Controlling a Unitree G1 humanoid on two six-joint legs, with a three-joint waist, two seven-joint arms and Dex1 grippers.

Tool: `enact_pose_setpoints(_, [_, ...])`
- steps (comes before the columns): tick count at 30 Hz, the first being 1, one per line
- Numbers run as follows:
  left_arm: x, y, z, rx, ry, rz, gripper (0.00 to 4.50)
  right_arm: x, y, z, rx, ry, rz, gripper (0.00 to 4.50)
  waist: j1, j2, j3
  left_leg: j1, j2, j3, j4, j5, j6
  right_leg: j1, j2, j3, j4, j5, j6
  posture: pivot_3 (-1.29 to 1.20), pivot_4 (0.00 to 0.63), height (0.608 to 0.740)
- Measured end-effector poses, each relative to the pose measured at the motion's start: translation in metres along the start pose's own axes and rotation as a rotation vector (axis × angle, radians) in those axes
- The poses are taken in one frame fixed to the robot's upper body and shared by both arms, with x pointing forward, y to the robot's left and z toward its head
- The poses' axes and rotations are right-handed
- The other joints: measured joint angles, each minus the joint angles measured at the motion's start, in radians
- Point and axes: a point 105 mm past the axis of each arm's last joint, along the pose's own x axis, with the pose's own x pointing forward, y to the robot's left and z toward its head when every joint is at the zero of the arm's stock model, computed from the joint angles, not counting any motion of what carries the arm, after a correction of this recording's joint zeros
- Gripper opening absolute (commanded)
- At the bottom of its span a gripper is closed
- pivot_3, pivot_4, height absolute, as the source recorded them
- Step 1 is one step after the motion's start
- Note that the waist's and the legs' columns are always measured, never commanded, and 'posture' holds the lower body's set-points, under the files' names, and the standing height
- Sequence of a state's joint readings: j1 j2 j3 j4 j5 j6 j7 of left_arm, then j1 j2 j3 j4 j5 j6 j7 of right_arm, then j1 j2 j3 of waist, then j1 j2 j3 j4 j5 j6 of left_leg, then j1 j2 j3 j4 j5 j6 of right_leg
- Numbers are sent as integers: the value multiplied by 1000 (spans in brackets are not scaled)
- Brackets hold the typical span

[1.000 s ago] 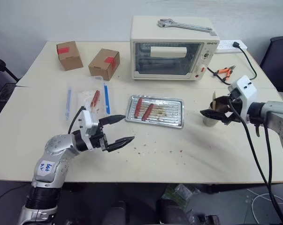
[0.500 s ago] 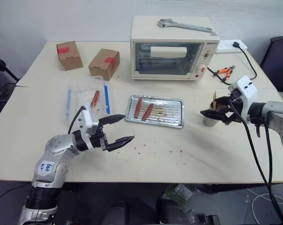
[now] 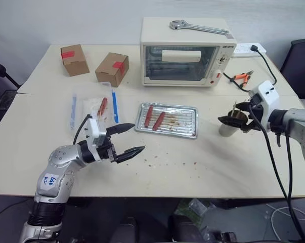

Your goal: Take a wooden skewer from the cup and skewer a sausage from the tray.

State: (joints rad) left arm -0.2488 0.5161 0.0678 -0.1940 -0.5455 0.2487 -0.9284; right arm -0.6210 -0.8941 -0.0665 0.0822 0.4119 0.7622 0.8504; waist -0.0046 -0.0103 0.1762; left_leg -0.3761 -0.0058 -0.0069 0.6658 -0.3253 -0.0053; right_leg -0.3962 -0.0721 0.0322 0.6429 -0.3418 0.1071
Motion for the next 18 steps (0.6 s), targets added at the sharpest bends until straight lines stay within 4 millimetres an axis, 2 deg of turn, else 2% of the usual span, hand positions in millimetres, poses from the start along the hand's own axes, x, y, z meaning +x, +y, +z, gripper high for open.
enact_pose_setpoints(2, [0, 0, 0, 0, 0, 0, 4478, 0, 0, 0, -1, 1, 1, 4500, 0, 0, 0, 0, 0, 0, 0, 0, 0, 0, 0, 0, 0, 0, 0, 0, 150, 740])
enact_pose_setpoints(3, [0, 0, 0, 1, 0, 1, 4500, 0, 0, 1, -2, 0, 1, 4228, 0, 0, 0, 0, 0, 0, 0, 0, 0, 0, 0, 0, 0, 0, 0, 0, 150, 740])
enact_pose_setpoints(5, [0, 0, 0, 1, 0, 1, 4500, 0, 0, 1, -4, -2, 1, 3987, 0, 0, 0, 0, 0, 0, 0, 0, 0, 0, 0, 0, 0, 0, 0, 0, 150, 740])
enact_pose_setpoints(10, [1, 0, 0, 5, -7, 6, 4500, 0, -3, 7, -14, -19, -1, 2297, 0, 0, 0, 0, 0, 0, 0, 0, 0, 0, 0, 0, 0, 0, 0, 0, 150, 740])
enact_pose_setpoints(16, [1, 0, 0, 6, -10, 8, 4500, 0, -5, 4, 1, -14, -5, 258, 0, 0, 0, 0, 0, 0, 0, 0, 0, 0, 0, 0, 0, 0, 0, 0, 150, 740])
enact_pose_setpoints(17, [2, 0, 0, 5, -11, 7, 4500, 0, -5, 4, 0, -14, -4, 35, 0, 0, 0, 0, 0, 0, 0, 0, 0, 0, 0, 0, 0, 0, 0, 0, 150, 740])
enact_pose_setpoints(18, [2, -1, 0, 4, -11, 5, 4500, 0, -5, 4, 0, -15, -3, 35, 0, 0, 0, 0, 0, 0, 0, 0, 0, 0, 0, 0, 0, 0, 0, 0, 150, 740])
